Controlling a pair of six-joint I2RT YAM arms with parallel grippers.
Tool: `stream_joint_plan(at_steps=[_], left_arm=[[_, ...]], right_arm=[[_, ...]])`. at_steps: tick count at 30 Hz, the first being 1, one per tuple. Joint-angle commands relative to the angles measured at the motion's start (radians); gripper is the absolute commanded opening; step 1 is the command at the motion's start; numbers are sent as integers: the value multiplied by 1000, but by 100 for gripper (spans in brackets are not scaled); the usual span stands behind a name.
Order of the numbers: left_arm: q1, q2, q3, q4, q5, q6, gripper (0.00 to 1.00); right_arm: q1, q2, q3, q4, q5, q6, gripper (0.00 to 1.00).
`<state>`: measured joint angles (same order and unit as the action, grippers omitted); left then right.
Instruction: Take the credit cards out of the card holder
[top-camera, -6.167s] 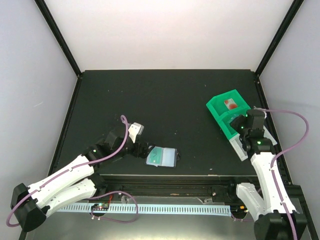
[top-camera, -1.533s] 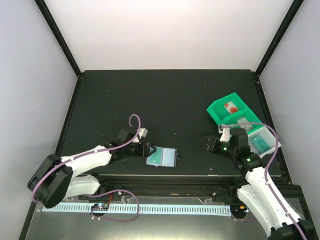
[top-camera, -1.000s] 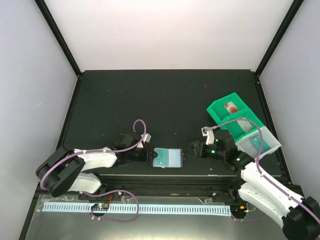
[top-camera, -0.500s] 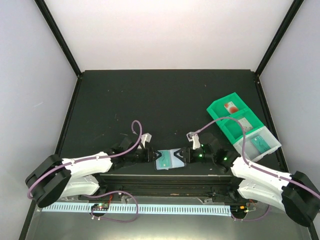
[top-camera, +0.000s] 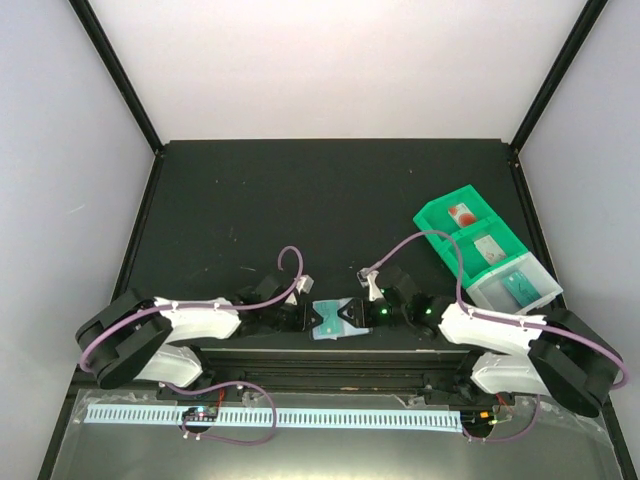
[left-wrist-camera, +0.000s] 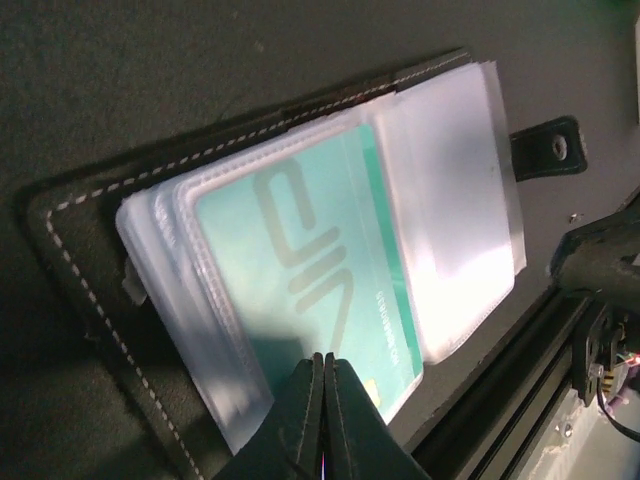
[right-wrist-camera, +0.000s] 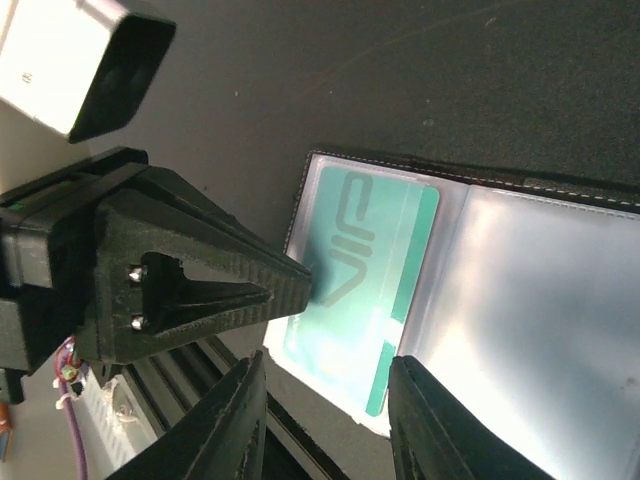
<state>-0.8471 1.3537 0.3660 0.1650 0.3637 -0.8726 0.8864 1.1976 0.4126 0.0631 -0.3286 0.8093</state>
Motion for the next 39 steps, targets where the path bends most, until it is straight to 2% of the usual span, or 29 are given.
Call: stream_joint_plan(at_steps=[1,6,10,14,25,31,39], left_arm=[[-9,16,17,-22,-38,36,2],[-12,-9,-3,-10,-39,23,2],[-13,-83,15,-72,-50,19,11],[-13,-157,-1,-80,-69,16,13],[-18,-65,-20,-35,-59,34,2],[-19,7,-36,-7,-67,42,2],[-20,3,-41,-19,-83,46,2]], right_arm=[[12,30,15,44,42,-6,34],[12,90,4,92,22,10,29],[12,134,0,132,0,27,26],[13,146,3,134,15,28,23],[13,224,21,154,42,23,19],[13,241,11,187,41,33,18],[13,282,16,216,29,43,14]])
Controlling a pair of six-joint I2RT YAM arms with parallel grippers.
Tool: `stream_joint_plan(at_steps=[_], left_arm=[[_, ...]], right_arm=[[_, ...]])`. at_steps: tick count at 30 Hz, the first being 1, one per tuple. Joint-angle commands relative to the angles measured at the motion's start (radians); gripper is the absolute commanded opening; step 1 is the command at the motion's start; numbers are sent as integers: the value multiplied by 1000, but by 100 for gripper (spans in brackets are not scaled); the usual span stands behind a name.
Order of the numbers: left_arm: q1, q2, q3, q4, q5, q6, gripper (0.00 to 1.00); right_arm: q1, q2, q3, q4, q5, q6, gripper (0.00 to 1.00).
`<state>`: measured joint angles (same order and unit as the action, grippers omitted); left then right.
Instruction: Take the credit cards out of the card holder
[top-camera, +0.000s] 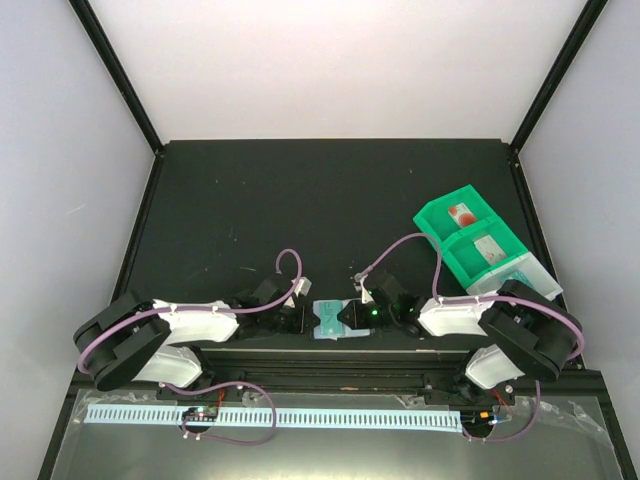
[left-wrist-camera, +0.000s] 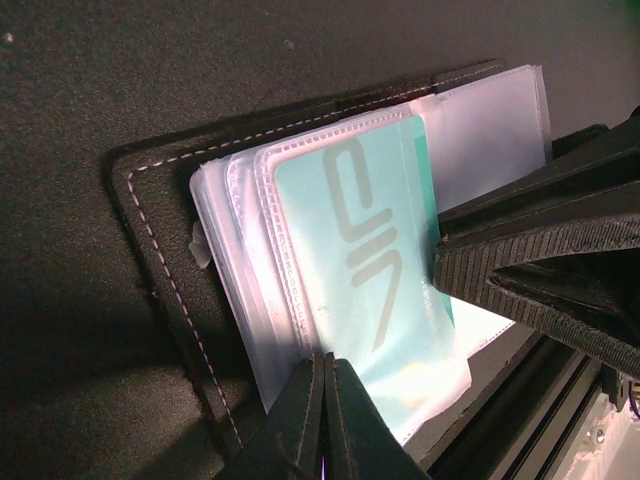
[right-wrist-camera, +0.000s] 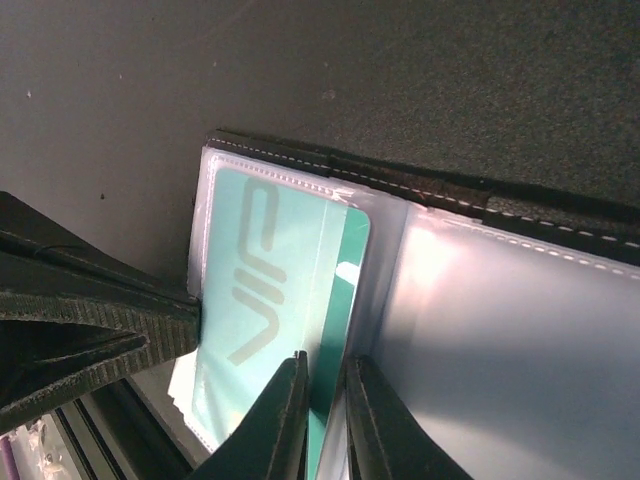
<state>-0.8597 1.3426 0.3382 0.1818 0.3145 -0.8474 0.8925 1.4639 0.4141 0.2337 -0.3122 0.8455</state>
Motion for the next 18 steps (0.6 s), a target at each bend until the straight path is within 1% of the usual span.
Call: stream_joint_plan(at_steps=[1,6,11,15,18], left_arm=[[-8,11,-14,-39,-38,23,2],[-8,7,-16,-58,-53,30,2],[-9,11,-18,-76,-73,36,1],[-9,18,-20,-77,-78,35,1],[-9,20,-22,-87,-90,33,2]], right_arm=[[6,15,13,50,11,9,12],[4,-7,1,56,14,13,1],[4,-42,-9,38,31,14,1],[-17,-46,-21,66,-26,28,1],[-33,-52,-33,72,-35,33,1]])
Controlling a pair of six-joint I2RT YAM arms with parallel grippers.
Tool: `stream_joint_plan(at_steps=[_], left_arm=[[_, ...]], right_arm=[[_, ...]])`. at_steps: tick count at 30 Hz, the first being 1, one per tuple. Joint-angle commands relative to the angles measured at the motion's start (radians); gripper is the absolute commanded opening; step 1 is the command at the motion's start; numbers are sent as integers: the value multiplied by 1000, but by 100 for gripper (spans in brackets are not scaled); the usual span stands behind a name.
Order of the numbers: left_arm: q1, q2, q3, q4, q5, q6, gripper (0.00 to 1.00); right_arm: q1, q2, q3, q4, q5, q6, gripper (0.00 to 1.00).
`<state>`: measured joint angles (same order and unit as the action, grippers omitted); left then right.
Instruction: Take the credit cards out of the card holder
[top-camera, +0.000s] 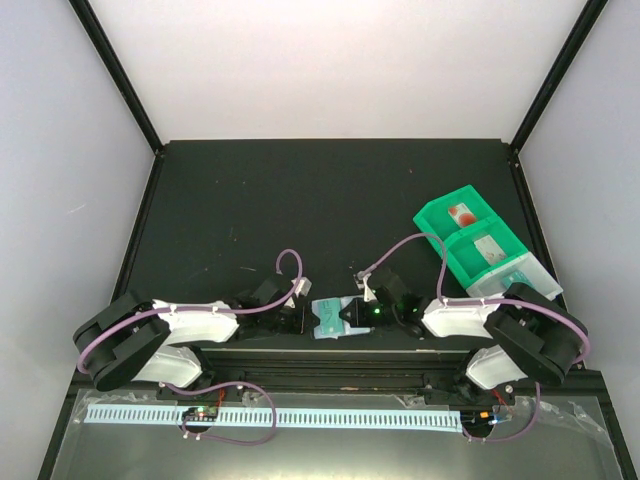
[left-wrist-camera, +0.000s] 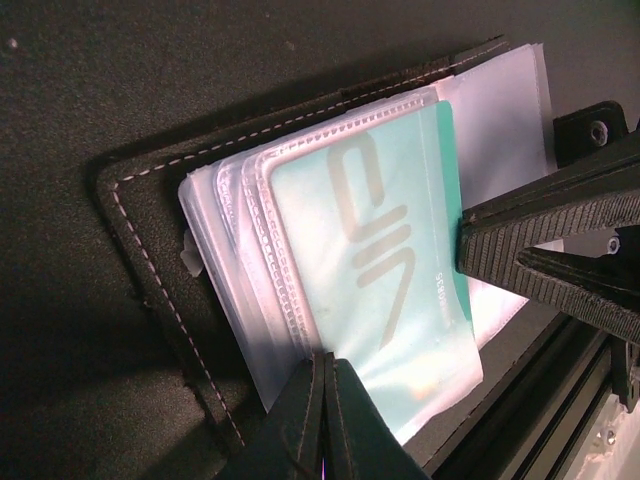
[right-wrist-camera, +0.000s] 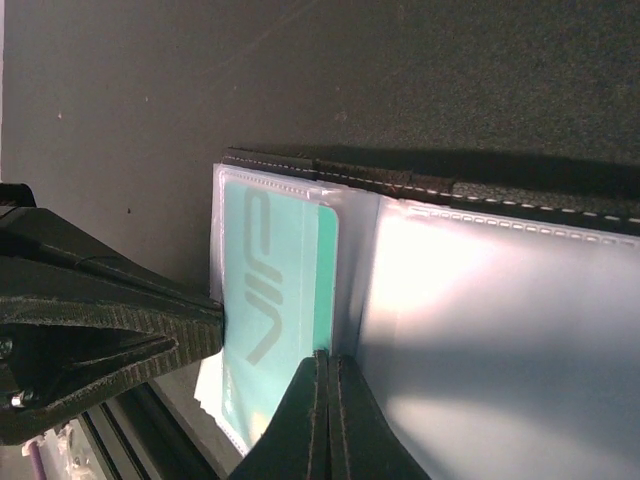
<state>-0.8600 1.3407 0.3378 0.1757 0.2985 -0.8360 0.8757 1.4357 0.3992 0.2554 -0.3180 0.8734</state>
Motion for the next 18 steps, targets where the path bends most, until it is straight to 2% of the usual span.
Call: stream_joint_plan(at_steps=[1,11,18], left_arm=[[-9,23,-22,-84,-77,22,1],[-10,36,-19,-76,-76,20,2],[-10,37,-16,-83,-77,19,2]], right_arm=[[-23,-24,-23,54,-34,9,1],[-72,-22,-65,99,-89,-2,1],[-76,2,-59,126,-109,1,9]])
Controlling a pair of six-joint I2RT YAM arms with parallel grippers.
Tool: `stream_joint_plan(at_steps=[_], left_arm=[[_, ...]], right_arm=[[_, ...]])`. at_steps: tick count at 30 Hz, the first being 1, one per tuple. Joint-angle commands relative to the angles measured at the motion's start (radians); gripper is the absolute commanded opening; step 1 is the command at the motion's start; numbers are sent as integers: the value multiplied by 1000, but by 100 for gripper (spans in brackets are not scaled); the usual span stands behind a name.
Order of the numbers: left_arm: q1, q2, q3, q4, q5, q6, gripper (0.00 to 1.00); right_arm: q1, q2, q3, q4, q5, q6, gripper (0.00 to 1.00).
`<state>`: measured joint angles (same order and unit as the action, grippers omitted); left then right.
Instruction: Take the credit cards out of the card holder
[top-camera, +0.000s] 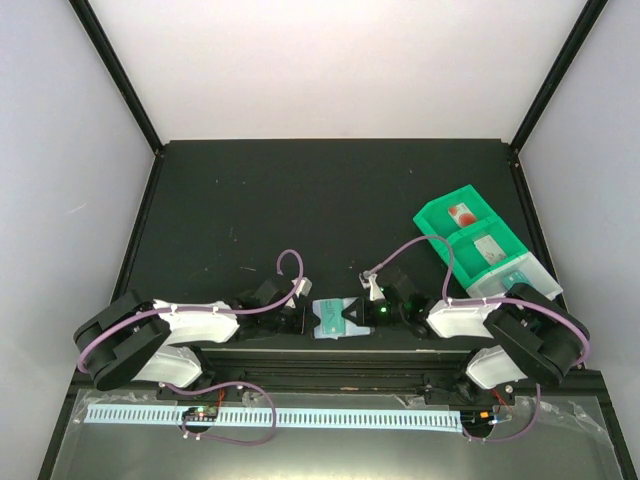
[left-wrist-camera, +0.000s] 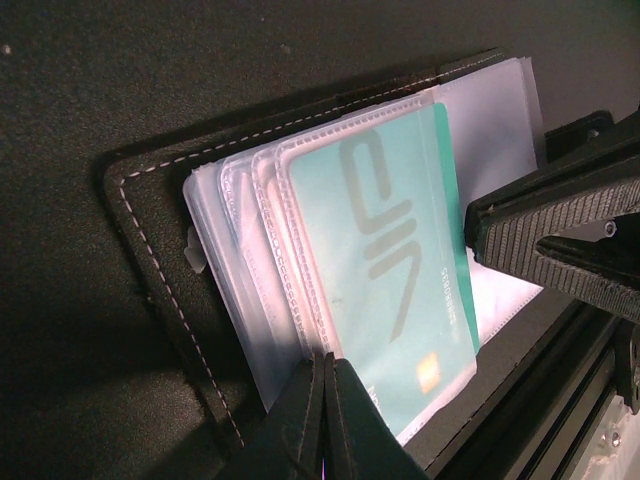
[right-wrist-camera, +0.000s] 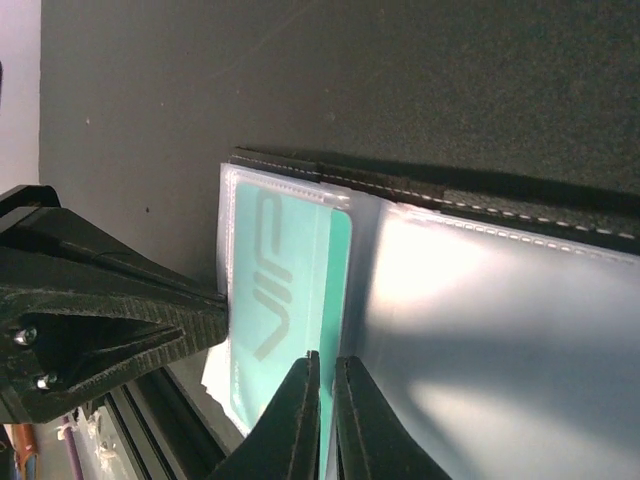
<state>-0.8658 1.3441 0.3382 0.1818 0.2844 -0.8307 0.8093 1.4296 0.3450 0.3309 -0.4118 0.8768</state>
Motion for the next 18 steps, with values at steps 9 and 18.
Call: stream_joint_plan(at_steps=[9,18], left_arm=[[-5,35,-16,-94,-63,15,2],[-6,38,-25,-86,-73,8,2]], right_arm=[[-16,42,-13,95,-43,3,1],[-52,3,-57,87,-15,8,1]])
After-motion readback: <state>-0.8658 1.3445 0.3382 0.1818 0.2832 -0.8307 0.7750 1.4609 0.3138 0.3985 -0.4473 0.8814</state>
